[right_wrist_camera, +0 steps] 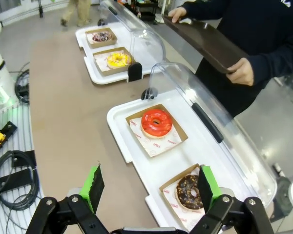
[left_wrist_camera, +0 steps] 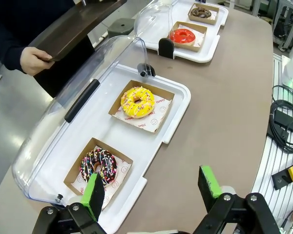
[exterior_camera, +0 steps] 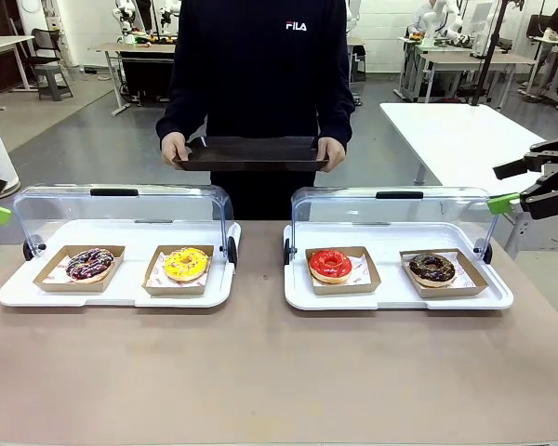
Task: Provide the desired donut to the person.
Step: Pick up and lift the Paper togo box containing the Donut pointed at by the person.
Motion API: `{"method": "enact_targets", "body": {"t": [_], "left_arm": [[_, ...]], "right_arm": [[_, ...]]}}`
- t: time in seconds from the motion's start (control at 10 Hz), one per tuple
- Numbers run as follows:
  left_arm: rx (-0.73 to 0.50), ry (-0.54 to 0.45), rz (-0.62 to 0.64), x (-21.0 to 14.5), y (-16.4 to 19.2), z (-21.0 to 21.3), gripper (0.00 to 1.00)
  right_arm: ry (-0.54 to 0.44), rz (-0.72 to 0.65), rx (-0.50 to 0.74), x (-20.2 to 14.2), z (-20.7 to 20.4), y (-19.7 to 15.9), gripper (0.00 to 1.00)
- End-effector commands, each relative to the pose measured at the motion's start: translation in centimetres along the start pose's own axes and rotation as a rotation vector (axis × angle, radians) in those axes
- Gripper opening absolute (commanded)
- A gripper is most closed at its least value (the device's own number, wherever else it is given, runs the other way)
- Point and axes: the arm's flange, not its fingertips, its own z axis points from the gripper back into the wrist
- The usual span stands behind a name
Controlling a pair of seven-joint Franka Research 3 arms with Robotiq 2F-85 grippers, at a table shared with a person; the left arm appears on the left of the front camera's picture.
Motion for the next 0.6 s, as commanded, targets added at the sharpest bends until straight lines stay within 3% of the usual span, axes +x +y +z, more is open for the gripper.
{"method": "enact_targets", "body": {"t": [0.0, 0.5], "left_arm": [[0.000, -0.004, 0.018, -0.06, 0.04, 0.08, 1.00], [0.000, -0.004, 0.018, -0.06, 0.04, 0.08, 1.00]], "right_arm": [[-0.008, -0.019, -0.001, -0.26, 0.11, -0.18, 1.00], [-0.008, -0.019, -0.001, -0.26, 0.11, -0.18, 1.00]]}}
